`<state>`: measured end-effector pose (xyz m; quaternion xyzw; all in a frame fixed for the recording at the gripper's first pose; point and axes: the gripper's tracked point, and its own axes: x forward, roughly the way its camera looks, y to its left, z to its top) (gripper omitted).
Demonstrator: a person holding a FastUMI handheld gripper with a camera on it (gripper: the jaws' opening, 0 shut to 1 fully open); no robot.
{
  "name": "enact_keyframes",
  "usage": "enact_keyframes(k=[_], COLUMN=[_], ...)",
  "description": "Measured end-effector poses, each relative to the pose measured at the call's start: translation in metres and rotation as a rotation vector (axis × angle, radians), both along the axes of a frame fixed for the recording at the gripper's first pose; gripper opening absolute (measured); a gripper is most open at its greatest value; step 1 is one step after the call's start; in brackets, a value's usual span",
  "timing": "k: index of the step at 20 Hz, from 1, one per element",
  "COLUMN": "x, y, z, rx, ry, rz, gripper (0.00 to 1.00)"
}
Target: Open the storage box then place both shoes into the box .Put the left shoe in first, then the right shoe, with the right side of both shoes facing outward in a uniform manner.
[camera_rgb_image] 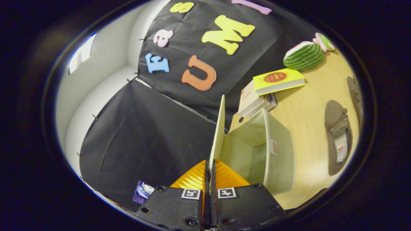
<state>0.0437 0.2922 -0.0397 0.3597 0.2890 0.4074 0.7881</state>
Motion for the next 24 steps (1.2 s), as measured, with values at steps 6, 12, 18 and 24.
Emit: enact_keyframes(k=[6, 12, 18, 24], x=[-0.032, -0.054, -0.065, -0.039], y=[0.087, 0.148, 0.157, 0.107], z=[0.037, 0.044, 0.062, 0.088], rx=[-0.087, -0.226, -0.274, -0.379], ry=[-0.159, -0.352, -0.556, -0.687], rz=[0.088, 0.158, 0.142, -0.101], gripper=[0.07, 0.22, 0.93, 1.00])
